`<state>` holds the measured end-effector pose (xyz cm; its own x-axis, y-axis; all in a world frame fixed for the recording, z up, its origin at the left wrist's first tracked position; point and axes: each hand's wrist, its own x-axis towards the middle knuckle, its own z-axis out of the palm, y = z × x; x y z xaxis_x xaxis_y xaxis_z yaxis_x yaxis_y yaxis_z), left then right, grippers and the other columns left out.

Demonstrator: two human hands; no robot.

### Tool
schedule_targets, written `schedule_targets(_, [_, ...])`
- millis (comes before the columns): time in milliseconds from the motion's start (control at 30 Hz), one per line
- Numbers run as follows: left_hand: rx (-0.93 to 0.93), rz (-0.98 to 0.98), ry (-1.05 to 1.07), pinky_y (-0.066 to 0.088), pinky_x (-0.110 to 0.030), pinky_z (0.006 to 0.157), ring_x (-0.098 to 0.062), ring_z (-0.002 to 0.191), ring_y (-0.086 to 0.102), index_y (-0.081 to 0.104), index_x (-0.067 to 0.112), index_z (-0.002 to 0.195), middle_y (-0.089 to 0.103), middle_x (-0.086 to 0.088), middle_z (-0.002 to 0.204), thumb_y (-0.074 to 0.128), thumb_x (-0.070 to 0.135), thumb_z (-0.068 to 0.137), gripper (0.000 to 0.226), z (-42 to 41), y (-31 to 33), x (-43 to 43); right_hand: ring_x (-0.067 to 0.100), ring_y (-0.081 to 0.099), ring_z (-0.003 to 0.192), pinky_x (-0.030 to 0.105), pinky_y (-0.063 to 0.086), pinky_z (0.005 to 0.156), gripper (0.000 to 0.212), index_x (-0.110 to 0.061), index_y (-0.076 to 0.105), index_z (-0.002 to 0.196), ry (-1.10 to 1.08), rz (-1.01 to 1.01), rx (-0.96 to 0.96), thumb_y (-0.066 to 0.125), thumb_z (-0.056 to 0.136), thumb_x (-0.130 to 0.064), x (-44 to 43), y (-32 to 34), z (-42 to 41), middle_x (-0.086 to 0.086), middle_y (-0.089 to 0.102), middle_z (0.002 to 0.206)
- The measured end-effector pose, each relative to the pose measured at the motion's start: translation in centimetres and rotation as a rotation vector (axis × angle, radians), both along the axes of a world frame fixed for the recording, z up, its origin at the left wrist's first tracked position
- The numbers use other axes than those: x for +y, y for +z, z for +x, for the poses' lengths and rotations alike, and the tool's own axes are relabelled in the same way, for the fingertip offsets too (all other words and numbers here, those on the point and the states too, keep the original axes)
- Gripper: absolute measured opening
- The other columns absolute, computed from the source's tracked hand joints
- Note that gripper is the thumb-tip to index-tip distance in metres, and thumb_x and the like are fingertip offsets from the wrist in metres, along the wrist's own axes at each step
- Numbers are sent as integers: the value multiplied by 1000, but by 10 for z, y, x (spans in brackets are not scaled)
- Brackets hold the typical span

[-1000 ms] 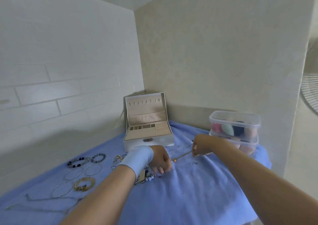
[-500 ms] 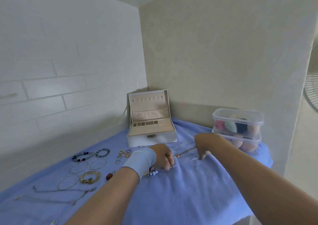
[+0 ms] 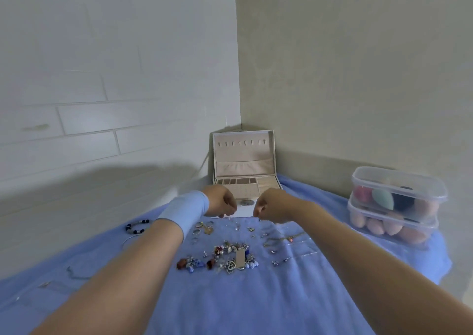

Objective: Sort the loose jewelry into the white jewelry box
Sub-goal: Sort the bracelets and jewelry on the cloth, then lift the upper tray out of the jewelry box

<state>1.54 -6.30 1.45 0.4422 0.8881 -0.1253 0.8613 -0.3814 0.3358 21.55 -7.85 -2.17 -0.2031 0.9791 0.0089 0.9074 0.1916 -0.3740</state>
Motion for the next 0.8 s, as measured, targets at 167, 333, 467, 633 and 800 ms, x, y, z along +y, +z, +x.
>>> schedule_targets(167, [-45, 85, 89, 47, -28, 97, -17, 110, 62, 66, 22, 119, 64, 3, 122, 62, 25, 94, 25, -22, -7, 36, 14, 63, 83, 23, 48, 69, 20, -25, 75, 87, -28, 69, 50, 58, 90, -14, 32, 0, -24, -15, 63, 82])
schedule_targets(333, [-46, 85, 104, 42, -28, 102, -20, 120, 55, 57, 19, 131, 57, 0, 134, 60, 26, 95, 36, -21, -15, 83, 15, 66, 87, 24, 51, 70, 23, -28, 73, 96, -121, 116, 63, 52, 94, -19, 80, 9, -22, -5, 71, 105])
schedule_targets(467, [-51, 125, 88, 43, -30, 102, -23, 122, 53, 54, 20, 132, 55, -2, 138, 52, 22, 97, 36, -9, -17, 125, 17, 63, 112, 33, 52, 96, 26, -35, 72, 108, -212, 144, 2, 52, 96, -24, 129, 19, -14, -7, 68, 122])
schedule_targets(633, [-54, 131, 56, 44, -33, 102, -28, 120, 54, 58, 18, 128, 57, -6, 136, 40, 15, 99, 35, 15, -18, 176, 20, 61, 119, 34, 50, 101, 32, -31, 70, 123, -229, 117, -110, 55, 97, -19, 184, 18, -1, -4, 65, 132])
schedule_targets(800, [11, 157, 5, 41, -32, 104, -29, 124, 55, 63, 14, 127, 59, -7, 136, 38, 5, 96, 41, 34, -24, 219, 19, 66, 108, 34, 55, 91, 27, -27, 76, 111, -87, 107, -278, 65, 90, -13, 222, 11, 7, -5, 72, 116])
